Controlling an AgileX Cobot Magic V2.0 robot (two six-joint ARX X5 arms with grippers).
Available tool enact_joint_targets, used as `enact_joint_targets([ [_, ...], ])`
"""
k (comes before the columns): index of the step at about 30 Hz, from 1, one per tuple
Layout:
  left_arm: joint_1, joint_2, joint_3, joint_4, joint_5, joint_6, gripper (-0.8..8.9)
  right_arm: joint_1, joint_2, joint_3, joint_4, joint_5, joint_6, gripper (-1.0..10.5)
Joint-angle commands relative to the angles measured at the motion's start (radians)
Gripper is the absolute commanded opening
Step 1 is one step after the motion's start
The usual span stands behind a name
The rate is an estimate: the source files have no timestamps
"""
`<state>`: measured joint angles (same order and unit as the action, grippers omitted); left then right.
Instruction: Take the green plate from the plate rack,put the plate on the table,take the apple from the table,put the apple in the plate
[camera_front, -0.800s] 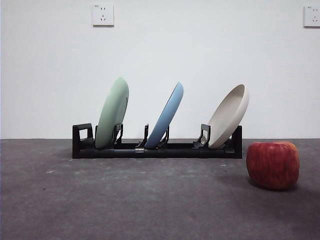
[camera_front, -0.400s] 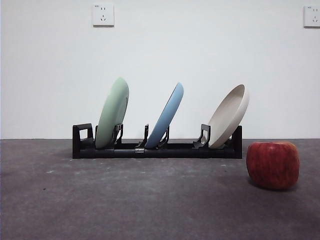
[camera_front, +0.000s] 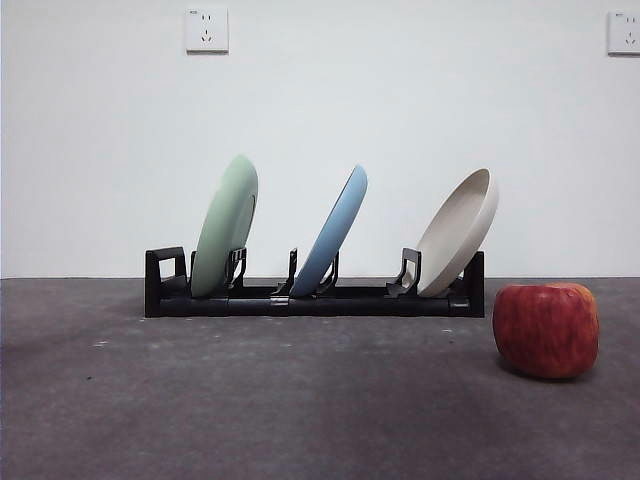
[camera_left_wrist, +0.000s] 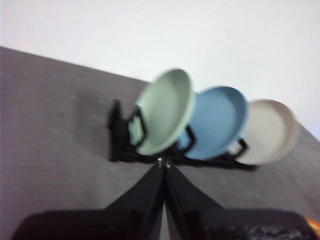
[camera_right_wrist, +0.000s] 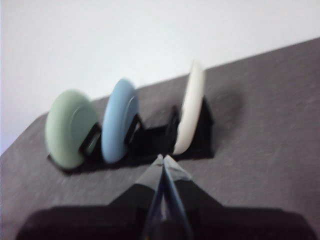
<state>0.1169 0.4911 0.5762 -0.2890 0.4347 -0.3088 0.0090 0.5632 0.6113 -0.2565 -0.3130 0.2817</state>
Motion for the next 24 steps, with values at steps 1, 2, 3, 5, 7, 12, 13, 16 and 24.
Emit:
enact_joint_targets([
  [1, 0.002, 0.074, 0.055, -0.027, 0.104, 0.002, 0.0, 0.001, 0.065, 0.062, -0.047, -0.051, -0.063, 0.0],
  [2, 0.0, 0.106, 0.079, -0.043, 0.139, 0.002, 0.03, 0.001, 0.095, 0.089, -0.075, -0.067, -0.082, 0.0],
  [3, 0.0, 0.129, 0.097, -0.057, 0.16, 0.002, 0.14, 0.001, 0.116, 0.108, -0.095, -0.082, -0.094, 0.1],
  [5, -0.001, 0.174, 0.132, -0.083, 0.189, 0.003, 1.44, 0.001, 0.158, 0.144, -0.132, -0.102, -0.108, 1.0],
  [7, -0.005, 0.204, 0.154, -0.096, 0.196, 0.003, 2.87, 0.001, 0.19, 0.167, -0.149, -0.108, -0.108, 2.9],
  [12, -0.016, 0.248, 0.185, -0.105, 0.201, 0.002, 3.22, 0.001, 0.227, 0.183, -0.158, -0.106, -0.108, 4.1],
  [13, -0.019, 0.254, 0.185, -0.094, 0.201, 0.002, 3.22, 0.001, 0.23, 0.183, -0.158, -0.106, -0.108, 4.1],
  [16, -0.027, 0.288, 0.192, -0.063, 0.195, -0.003, 3.22, 0.001, 0.233, 0.183, -0.158, -0.107, -0.108, 4.1],
  [24, -0.061, 0.528, 0.382, -0.106, 0.197, 0.019, 3.22, 0.001, 0.233, 0.183, -0.158, -0.107, -0.108, 4.1],
])
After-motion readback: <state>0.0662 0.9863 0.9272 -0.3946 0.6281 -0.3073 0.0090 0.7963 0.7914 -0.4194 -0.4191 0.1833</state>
